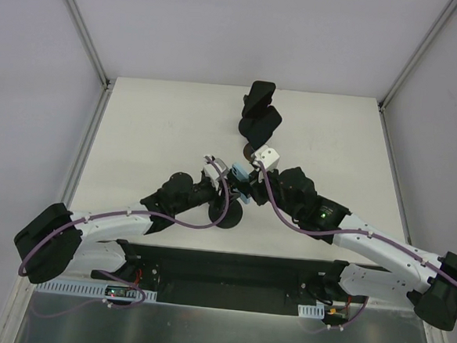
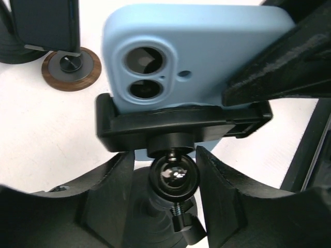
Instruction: Remove the phone from the phone stand
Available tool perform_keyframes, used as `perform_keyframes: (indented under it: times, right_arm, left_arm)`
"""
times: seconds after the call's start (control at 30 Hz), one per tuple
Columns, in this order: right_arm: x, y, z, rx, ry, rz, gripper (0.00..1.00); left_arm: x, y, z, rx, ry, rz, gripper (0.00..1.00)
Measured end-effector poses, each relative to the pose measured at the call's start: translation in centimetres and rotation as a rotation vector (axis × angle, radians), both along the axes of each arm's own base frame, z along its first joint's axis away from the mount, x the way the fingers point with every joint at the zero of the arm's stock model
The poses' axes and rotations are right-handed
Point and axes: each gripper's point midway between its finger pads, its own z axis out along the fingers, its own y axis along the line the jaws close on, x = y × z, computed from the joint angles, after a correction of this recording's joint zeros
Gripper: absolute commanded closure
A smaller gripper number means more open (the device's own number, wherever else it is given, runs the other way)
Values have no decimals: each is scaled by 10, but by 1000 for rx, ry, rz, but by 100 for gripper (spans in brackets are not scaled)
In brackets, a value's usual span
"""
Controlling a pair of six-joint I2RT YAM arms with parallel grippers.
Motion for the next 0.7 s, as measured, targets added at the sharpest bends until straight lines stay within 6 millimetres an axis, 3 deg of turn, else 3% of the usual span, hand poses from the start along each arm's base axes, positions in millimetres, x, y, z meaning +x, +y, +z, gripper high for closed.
perform_keyframes:
  times: [0.1,0.13,0.23,0.43,0.7]
  right_arm:
    - [1,0,0,-1,-2,-3,93]
    - [1,0,0,-2,-3,-6,86]
    - [2,-1,0,-1,-6,-13,70]
    - [11,4,5,15,-38,-37,59]
    - [29,12,-6,-11,-72,-83,60]
  left_arm:
    - [-3,-5,-1,-5,2,-23,78]
    - [-3,-5,-1,-4,0,-25,88]
    - [-3,-7,-1,-2,-13,-35,100]
    - [-4,-10,-1,-9,-13,-54,100]
    - [-5,-11,-1,-10,-14,-55,100]
